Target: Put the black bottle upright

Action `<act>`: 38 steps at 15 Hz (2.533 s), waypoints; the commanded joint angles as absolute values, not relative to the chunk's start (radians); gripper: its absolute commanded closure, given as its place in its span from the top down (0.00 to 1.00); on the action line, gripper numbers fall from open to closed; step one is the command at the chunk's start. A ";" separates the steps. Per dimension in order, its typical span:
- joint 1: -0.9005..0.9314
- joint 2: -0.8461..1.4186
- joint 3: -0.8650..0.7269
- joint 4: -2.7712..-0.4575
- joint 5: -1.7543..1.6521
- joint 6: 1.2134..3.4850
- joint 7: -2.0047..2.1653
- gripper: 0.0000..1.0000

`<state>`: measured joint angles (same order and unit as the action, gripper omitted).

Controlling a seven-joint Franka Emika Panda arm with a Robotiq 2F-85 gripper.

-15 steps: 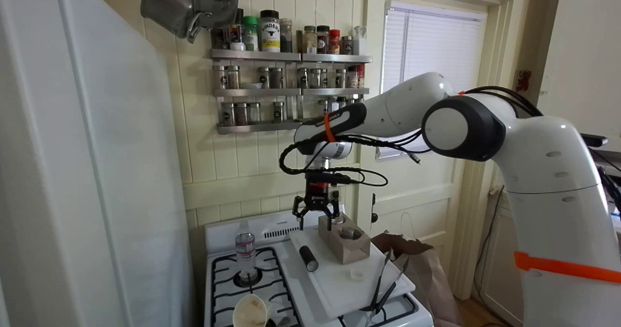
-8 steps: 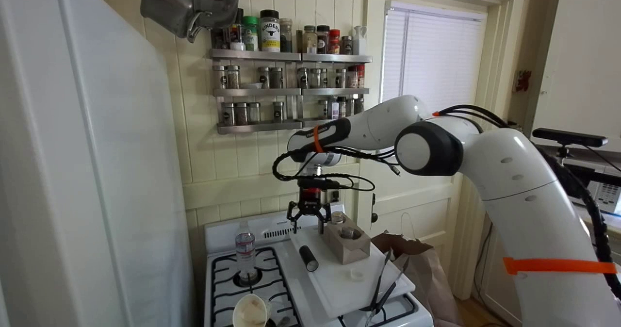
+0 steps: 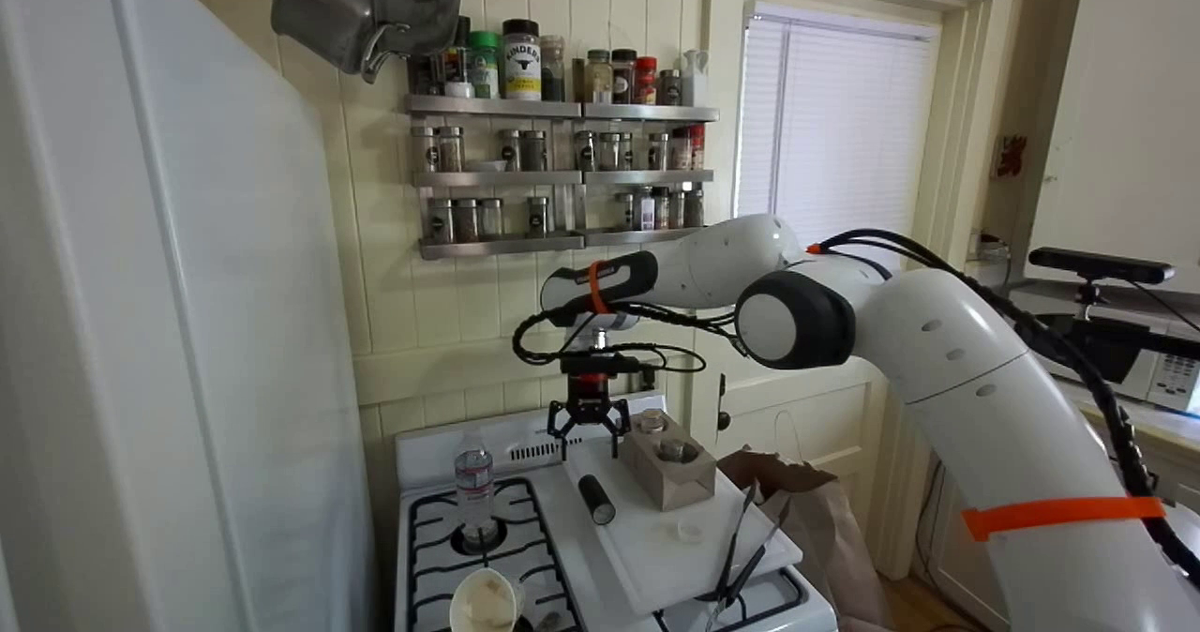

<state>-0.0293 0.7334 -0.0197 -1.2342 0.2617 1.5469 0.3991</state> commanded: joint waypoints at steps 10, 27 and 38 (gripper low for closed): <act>-0.054 0.901 -0.016 -1.037 0.263 1.406 0.327 1.00; -0.073 1.029 0.004 -0.889 0.272 1.408 0.326 0.43; 0.010 0.801 -0.020 -1.139 0.196 1.664 0.253 0.18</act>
<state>-0.0296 0.9392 -0.0053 -0.9580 0.2317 1.5223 0.2856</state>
